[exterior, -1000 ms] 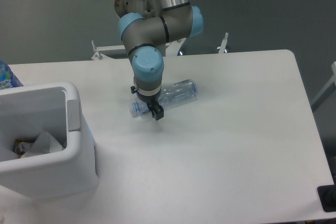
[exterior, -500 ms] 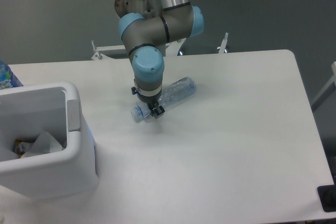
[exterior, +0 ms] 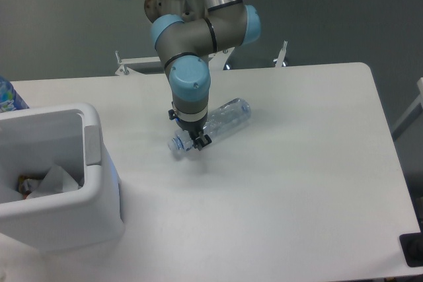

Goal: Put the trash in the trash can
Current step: 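Lift the bottle and carry it over the trash bin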

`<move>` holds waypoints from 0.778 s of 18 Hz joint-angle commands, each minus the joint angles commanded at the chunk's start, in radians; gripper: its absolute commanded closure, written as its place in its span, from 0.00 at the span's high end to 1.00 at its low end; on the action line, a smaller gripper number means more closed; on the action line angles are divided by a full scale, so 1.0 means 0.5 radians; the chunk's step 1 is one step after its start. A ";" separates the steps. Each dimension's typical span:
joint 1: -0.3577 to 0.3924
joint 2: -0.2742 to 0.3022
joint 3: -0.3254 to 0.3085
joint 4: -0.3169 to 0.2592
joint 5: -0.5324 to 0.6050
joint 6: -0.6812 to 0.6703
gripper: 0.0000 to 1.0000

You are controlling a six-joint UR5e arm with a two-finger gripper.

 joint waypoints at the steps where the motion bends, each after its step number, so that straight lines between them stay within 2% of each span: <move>1: 0.034 0.031 0.034 -0.003 -0.009 -0.009 0.61; 3: 0.083 0.116 0.095 0.015 -0.067 -0.107 0.61; 4: 0.104 0.153 0.159 0.018 -0.165 -0.171 0.61; 7: 0.211 0.193 0.371 0.021 -0.508 -0.459 0.61; 10: 0.288 0.206 0.564 0.037 -0.653 -0.687 0.61; 14: 0.328 0.206 0.797 0.236 -0.794 -1.104 0.61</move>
